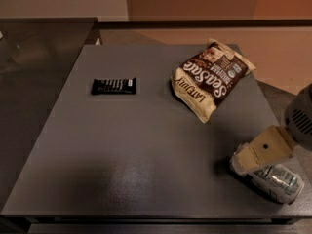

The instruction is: Place 7up can upright

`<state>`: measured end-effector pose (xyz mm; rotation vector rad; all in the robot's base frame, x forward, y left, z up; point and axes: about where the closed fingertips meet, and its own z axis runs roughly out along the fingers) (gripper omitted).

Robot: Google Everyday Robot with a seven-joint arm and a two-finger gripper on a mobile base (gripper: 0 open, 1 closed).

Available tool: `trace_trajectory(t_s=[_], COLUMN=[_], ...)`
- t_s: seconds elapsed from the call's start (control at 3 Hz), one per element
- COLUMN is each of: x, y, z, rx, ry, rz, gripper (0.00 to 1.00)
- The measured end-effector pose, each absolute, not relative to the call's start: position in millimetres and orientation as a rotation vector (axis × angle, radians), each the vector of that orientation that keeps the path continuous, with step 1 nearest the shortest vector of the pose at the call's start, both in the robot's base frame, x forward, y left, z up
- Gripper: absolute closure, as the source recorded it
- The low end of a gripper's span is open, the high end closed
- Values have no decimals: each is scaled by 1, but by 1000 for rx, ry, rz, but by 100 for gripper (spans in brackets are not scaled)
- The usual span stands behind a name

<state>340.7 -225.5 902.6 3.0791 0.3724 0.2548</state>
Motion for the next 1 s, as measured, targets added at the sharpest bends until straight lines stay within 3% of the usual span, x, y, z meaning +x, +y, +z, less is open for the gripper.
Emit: trace_trajectory(t_s=[1.0], x=[309], y=[-237], z=[868], rx=[2921], ry=[875], rz=[49], gripper=[0])
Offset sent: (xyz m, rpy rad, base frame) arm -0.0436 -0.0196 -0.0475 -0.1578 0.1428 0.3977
